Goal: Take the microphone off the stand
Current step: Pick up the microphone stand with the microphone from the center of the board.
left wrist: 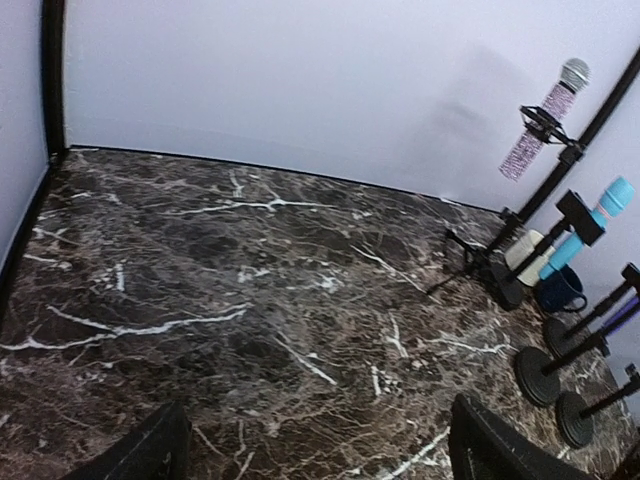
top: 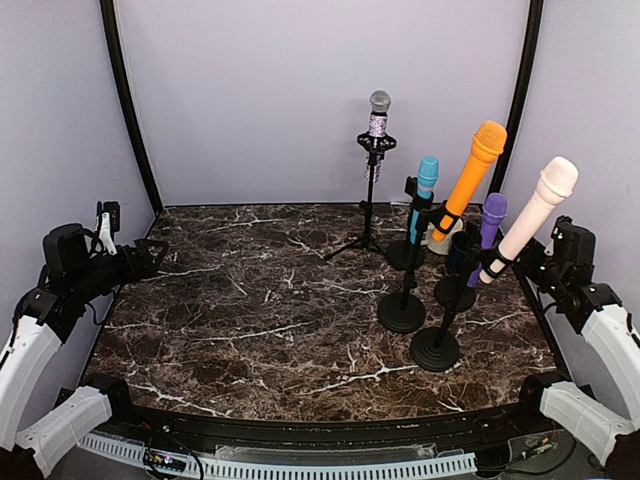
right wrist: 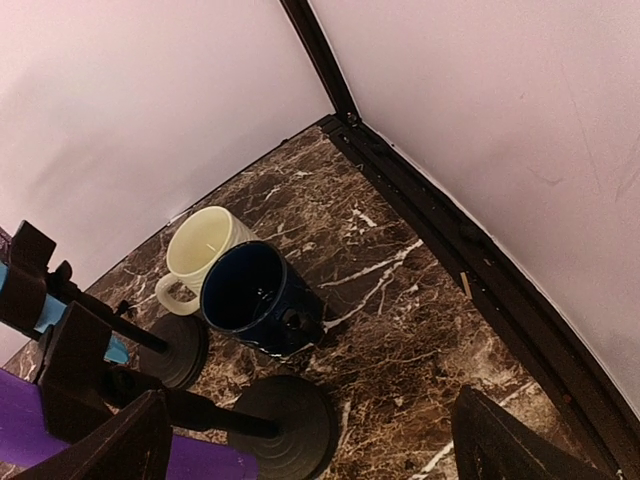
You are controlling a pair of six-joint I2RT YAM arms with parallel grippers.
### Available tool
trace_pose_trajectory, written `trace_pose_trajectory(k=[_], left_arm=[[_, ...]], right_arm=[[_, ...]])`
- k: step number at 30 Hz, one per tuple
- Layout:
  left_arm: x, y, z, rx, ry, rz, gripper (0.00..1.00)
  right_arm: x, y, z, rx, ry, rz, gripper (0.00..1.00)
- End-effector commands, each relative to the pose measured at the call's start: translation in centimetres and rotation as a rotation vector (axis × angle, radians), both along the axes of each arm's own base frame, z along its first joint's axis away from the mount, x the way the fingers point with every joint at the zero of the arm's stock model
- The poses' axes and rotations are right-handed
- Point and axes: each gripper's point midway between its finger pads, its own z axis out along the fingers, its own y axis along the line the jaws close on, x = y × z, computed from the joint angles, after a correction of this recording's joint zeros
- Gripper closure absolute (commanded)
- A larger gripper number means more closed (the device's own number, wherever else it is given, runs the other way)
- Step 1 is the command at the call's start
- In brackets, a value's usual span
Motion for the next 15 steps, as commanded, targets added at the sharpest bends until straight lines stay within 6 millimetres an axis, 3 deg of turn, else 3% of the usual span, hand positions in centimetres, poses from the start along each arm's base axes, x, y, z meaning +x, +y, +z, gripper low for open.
trace_pose_trajectory(k=[1,6,10,11,12,13,14,15], left_arm=[[-0.7,-5.3,4.4,-0.032,-0.115,-0.226,0.08],[-0.9,-11.0,3.8,0.028,-0.112,-0.393,0.08],[-2.0,-18.2,2.1,0.078,-0.136,-0.609,0.08],[-2.9,-20.3,3.0,0.060,-0.190,-0.673,0.08],[-2.9,-21.9,1.8,0.071,-0.177,-0.716,0.08],[-3.7,-23.6,2.7,0.048,-0.228,-0.764,0.08],[-3.7,-25.1,1.4,0.054,-0.206,-0.805,0.08],[-4.2,-26.4,2.4,0.033,-0.252,-0.840,0.08]], right_arm=[[1.0,1.7,2.7,0.017,-0.106,0.094,0.01],[1.1,2.2,2.6,0.025,-0.110,0.125,0.01],[1.1,2.1,2.7,0.007,-0.101,0.127,0.01],[1.1,2.0,2.8,-0.001,-0.099,0.121,0.01],[1.1,1.9,2.8,-0.006,-0.094,0.116,0.01],[1.0,1.8,3.0,-0.012,-0.094,0.113,0.01],[1.0,1.8,3.1,-0.016,-0.093,0.113,0.01],[1.1,1.8,3.1,-0.017,-0.092,0.115,0.02]])
